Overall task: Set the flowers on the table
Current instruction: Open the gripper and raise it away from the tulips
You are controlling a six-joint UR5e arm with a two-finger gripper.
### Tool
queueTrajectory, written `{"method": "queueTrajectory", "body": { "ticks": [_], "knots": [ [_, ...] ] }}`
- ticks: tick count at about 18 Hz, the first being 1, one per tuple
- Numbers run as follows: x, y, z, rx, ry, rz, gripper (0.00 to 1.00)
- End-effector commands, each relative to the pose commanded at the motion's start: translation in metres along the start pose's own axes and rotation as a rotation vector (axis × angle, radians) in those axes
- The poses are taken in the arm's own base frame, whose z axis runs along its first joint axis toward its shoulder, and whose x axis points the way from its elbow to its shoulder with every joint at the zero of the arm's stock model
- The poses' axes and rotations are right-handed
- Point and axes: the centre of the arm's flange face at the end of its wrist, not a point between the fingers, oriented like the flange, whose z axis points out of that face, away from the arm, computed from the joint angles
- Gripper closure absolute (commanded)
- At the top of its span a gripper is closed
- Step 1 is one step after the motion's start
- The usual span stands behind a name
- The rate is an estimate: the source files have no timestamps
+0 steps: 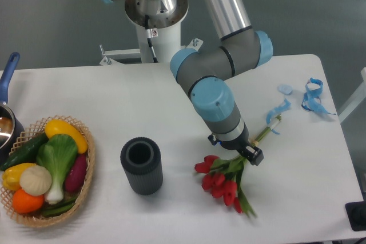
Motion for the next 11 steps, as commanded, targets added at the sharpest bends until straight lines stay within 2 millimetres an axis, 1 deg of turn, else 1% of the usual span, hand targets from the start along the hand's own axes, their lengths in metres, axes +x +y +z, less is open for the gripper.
{"method": "queueTrajectory", "body": {
  "ticks": [2,3,4,6,8,10,11],
  "knots": [
    [-0.008,0.012,-0.03,0.026,-0.04,-0.021,0.0],
    [-0.017,0.025,-0.048,0.052,-0.054,-0.044,0.0],
    [-0.023,0.035,-0.055,0.078,-0.057,-0.059,0.0],
    [-0.035,0.059,-0.077,0.131,-0.066,-0.094,0.0],
    [-0.043,0.085,-0.084,0.152,-0.004,-0.099,0.0],
    [-0.048,0.115,-0.096,0.178,0.062,-0.001,0.0],
    [-0.05,0.134,-0.101,0.199,0.078,0.051,0.0]
  ]
}}
